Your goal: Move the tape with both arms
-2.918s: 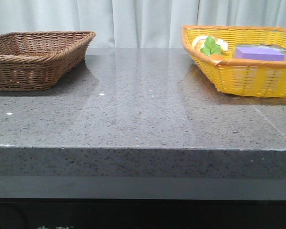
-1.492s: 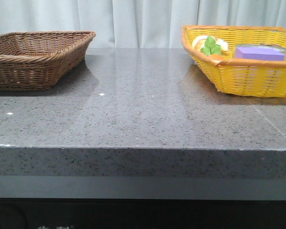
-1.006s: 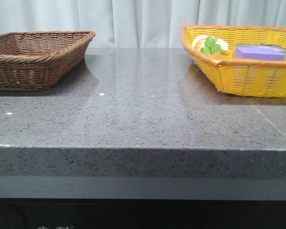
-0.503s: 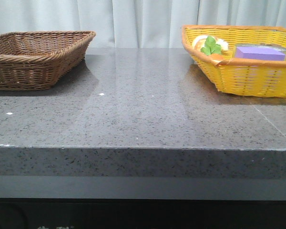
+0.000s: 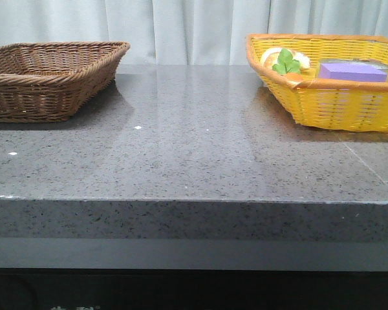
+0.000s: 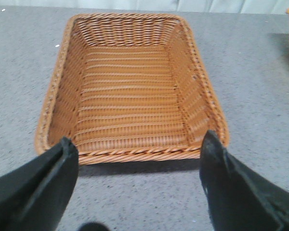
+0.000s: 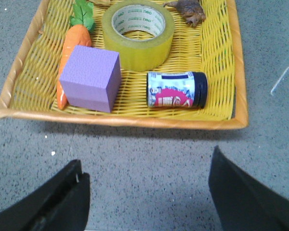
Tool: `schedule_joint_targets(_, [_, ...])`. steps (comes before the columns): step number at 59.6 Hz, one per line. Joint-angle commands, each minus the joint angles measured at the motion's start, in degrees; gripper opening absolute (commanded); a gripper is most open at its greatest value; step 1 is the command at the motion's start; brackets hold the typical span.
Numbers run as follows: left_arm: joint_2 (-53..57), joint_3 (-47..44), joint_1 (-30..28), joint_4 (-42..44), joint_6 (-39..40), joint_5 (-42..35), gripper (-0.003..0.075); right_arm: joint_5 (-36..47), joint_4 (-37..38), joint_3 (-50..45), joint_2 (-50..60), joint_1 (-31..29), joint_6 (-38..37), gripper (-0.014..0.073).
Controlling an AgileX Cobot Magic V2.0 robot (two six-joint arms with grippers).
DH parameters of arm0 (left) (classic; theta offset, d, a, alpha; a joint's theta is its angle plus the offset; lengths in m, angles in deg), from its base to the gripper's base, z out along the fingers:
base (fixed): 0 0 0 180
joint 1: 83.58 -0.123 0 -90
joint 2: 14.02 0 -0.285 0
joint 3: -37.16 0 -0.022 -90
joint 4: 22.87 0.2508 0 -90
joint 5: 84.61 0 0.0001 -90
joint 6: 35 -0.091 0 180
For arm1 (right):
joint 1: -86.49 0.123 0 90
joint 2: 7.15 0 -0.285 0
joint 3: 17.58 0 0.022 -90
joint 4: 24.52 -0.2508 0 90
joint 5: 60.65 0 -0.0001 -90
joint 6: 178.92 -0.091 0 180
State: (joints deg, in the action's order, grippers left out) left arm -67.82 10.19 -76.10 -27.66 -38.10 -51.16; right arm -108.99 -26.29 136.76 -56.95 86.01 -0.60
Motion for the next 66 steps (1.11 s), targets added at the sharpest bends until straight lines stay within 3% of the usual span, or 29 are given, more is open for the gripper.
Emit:
schedule_joint_targets(1, [0.1,1.6,3.3,-0.5,-0.4,-5.4,0.0543,3.8,0.7,4.2,-3.1,-0.3,-1.1,0.0527])
schedule_joint_targets(30, [0.1,1.6,29.5,-0.6,-2.0,-6.8,0.0543,-5.2,1.2,30.9,-32.9,-1.3,-3.9,0.0519])
schedule_joint_targets(43, [0.1,1.6,33.1,-0.6,-2.0,-6.8,0.0543,-12.3,-0.5,43.0,-46.1,-3.7,-3.8,0.0519])
schedule_joint_targets(66, [0.1,1.6,33.2,-0.6,-2.0,-6.5,0.0543,-17.0,-0.8,60.3,-64.0,-4.3,-3.8,0.0519])
